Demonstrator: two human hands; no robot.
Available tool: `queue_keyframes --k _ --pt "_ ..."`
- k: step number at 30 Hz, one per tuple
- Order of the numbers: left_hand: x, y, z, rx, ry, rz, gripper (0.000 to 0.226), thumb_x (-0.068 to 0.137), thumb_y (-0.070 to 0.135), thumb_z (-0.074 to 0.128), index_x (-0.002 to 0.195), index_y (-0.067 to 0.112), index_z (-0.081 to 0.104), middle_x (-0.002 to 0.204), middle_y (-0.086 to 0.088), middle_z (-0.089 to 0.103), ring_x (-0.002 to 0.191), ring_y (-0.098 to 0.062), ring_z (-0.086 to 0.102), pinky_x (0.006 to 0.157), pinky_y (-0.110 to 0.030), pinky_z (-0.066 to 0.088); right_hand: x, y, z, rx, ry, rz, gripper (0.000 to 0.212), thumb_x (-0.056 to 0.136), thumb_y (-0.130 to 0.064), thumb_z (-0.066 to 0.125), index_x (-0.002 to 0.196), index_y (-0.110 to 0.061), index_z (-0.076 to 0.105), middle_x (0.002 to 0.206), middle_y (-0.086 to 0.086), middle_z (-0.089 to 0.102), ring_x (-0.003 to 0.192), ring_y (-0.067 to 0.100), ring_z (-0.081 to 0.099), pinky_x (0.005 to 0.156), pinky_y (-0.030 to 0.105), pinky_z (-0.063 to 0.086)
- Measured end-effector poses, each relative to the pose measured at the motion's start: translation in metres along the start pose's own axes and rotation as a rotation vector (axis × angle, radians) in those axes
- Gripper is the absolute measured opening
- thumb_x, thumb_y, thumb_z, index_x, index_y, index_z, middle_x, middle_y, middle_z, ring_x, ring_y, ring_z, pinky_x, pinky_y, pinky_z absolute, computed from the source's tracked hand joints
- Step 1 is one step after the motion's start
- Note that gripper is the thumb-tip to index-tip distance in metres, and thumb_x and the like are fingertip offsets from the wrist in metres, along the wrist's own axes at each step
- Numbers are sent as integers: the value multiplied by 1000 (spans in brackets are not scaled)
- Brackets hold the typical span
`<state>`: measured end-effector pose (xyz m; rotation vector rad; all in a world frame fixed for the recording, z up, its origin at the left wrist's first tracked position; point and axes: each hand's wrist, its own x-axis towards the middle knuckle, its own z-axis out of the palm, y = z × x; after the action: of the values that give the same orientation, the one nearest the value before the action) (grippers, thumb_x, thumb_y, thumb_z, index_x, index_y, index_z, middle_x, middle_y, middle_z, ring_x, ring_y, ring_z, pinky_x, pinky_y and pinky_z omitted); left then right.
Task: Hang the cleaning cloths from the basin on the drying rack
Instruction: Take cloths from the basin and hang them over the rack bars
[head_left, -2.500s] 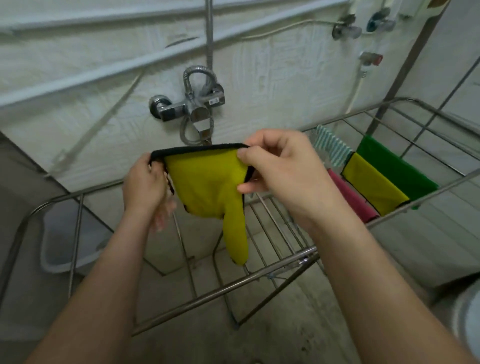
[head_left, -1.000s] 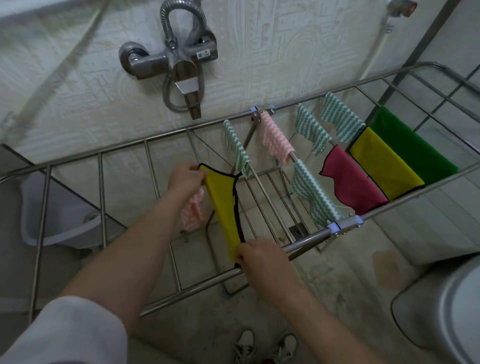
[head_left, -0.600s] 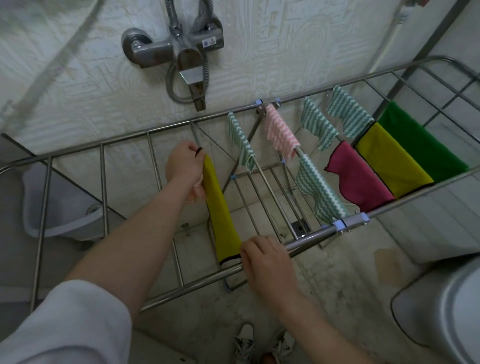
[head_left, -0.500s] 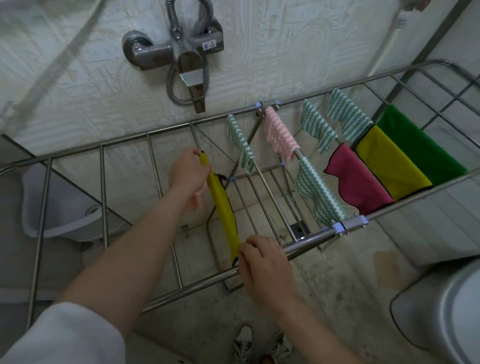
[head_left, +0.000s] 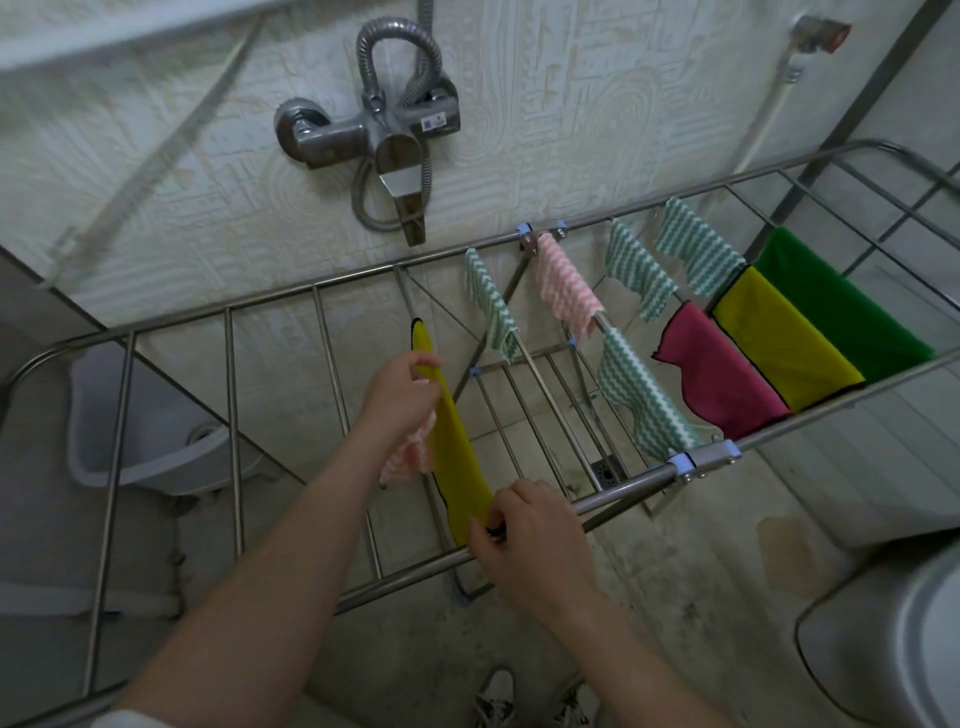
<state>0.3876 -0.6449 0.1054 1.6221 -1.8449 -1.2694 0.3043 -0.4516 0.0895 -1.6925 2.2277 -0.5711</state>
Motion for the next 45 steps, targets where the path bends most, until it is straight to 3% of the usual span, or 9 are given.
queue_keyframes --k 3,10,17,23,27,31,33,40,45 --pt "-21 13 -21 -343 -96 -17 35 83 -2 51 100 24 67 92 -5 58 75 -16 54 58 -24 46 9 -5 -16 194 -72 145 27 88 -49 52 75 -24 55 83 -9 53 84 10 50 76 29 44" --pt "-79 37 -50 -963 -626 135 47 78 -3 61 122 16 57 101 -10 65 86 -22 63 76 -36 55 37 -28 -96 1600 -298 526 41 91 -38 57 125 -15 58 124 6 61 119 17 56 85 45 56" --pt "-101 53 -42 -983 -659 183 56 84 -8 47 134 18 46 109 -16 66 93 -24 65 81 -35 55 40 -32 -109 1512 -392 403 23 87 -10 63 107 -2 68 85 7 70 71 14 61 63 23 50" --pt "-110 64 -42 -438 -472 310 55 76 31 75 126 34 51 97 -7 64 87 -20 67 76 -32 55 35 -38 -119 1038 -25 136 4 82 -12 71 83 -9 73 69 0 66 61 5 57 56 20 46" --pt "-106 67 -51 -355 -530 378 38 80 7 71 113 22 61 111 -21 61 94 -36 66 81 -46 55 34 -35 -128 595 152 -23 14 81 -14 69 77 -27 68 57 -7 57 56 9 51 51 24 43" --pt "-99 71 -50 -192 -396 517 30 81 -6 57 91 21 65 90 -8 66 81 -15 62 70 -27 52 33 -31 -139 309 222 -101 8 82 -16 67 85 -23 69 57 -26 53 58 -6 49 51 12 34" --pt "-93 70 -46 -135 -213 541 26 84 1 59 83 27 63 78 5 63 72 -9 58 63 -24 47 33 -29 -146 224 259 -82 4 83 -25 68 85 -21 69 45 -10 45 56 -4 50 48 15 33" --pt "-64 83 -17 -301 73 510 21 90 11 59 83 31 60 79 8 65 72 -4 61 62 -15 46 39 -5 -153 108 25 63 24 87 -36 64 77 -16 71 57 0 59 53 10 51 50 25 36" --pt "-28 77 -13 -228 205 438 10 89 15 55 85 23 60 76 7 60 71 -10 54 65 -27 41 38 1 -125 476 35 166 36 93 -31 54 73 -6 69 61 13 66 59 29 63 59 40 53"
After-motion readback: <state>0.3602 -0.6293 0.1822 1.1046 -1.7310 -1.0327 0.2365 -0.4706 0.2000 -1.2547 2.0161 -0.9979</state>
